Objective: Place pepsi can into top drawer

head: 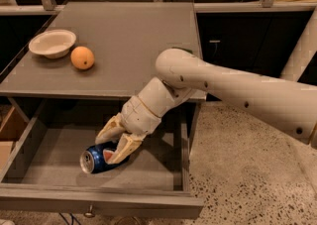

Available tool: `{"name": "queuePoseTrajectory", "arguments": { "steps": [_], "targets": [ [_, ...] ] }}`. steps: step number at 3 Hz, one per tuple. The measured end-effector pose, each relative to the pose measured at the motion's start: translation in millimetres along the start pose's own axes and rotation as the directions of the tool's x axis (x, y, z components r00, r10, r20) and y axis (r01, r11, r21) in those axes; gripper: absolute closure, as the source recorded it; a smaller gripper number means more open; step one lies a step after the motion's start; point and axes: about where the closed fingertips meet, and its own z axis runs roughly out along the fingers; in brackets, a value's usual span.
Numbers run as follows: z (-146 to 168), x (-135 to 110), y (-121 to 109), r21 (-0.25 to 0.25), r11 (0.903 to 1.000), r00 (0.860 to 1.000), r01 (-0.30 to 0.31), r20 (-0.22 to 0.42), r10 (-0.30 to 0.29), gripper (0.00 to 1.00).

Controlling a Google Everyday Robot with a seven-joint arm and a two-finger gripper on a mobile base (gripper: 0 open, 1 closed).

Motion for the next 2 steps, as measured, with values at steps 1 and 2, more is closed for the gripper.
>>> {"name": "queuePoseTrajectory", "arguments": {
  "steps": [1, 2],
  "targets": [
    [-2.6, -1.9, 1.3, 0.038, 0.9993, 1.000, 0.002, -0.031, 0.000, 1.00],
    [-7.9, -8.9, 9.5, 0.132, 0.9913, 0.995, -0.005, -0.101, 0.018, 1.00]
  ]
}}
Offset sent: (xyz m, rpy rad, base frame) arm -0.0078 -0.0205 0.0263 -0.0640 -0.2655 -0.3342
